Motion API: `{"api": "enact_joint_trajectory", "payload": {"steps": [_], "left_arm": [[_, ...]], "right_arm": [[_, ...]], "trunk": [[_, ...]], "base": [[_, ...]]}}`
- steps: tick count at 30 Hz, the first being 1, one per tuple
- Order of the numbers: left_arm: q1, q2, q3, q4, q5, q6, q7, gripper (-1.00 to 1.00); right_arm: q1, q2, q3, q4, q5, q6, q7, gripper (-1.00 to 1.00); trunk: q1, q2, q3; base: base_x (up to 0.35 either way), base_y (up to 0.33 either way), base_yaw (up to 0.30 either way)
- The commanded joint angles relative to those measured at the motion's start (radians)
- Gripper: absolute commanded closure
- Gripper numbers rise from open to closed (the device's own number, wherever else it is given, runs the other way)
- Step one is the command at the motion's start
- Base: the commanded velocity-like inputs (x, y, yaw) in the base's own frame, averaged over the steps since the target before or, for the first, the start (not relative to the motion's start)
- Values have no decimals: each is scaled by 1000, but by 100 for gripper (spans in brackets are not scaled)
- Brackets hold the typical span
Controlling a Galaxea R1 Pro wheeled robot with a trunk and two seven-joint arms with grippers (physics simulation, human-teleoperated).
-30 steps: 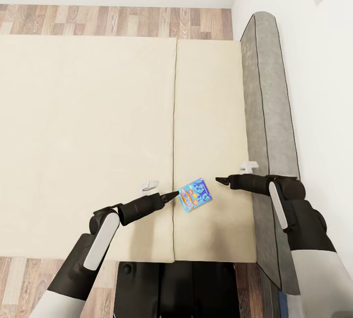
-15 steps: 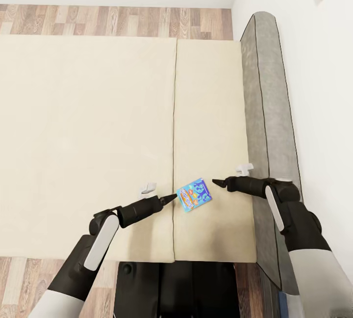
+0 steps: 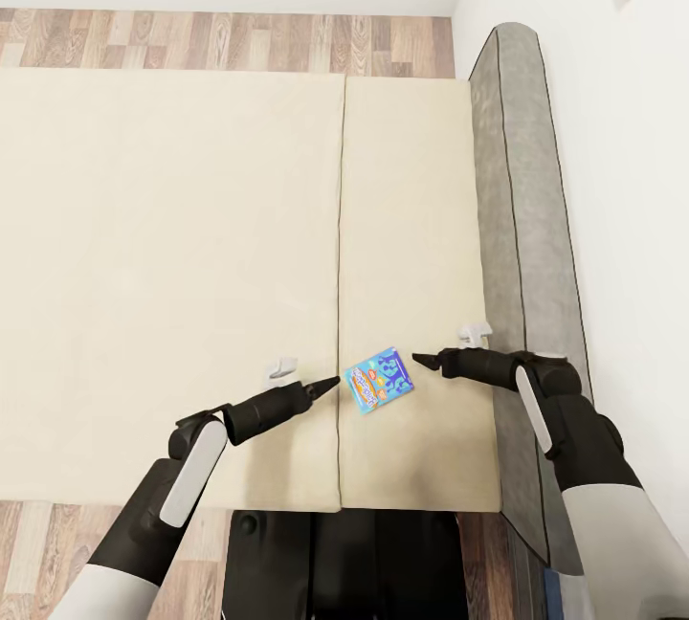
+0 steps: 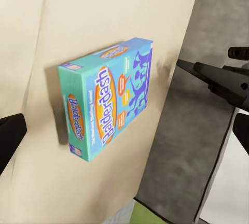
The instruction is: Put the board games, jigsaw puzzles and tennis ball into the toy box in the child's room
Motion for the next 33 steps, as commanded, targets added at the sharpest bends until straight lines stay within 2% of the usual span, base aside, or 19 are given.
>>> {"api": "enact_joint_trajectory", "payload": {"steps": [1,21,33], "left_arm": [[0,1,-1,0,5,5,1,-100],[-2,1,-1,13,4,-22,-9,-100],[-4,-1,-4,23,4,-32,-10,-100]], "right_arm": [[0,0,-1,-1,0,7,4,-100],[1,-1,-9,1,-2,0,8,-100],[2,-4,-9,0,-3,-3,24,-100]], "trunk": [[0,-1,-1],[0,-1,-1],[0,-1,-12]], "base": [[0,0,0],[0,0,0],[0,0,0]]}}
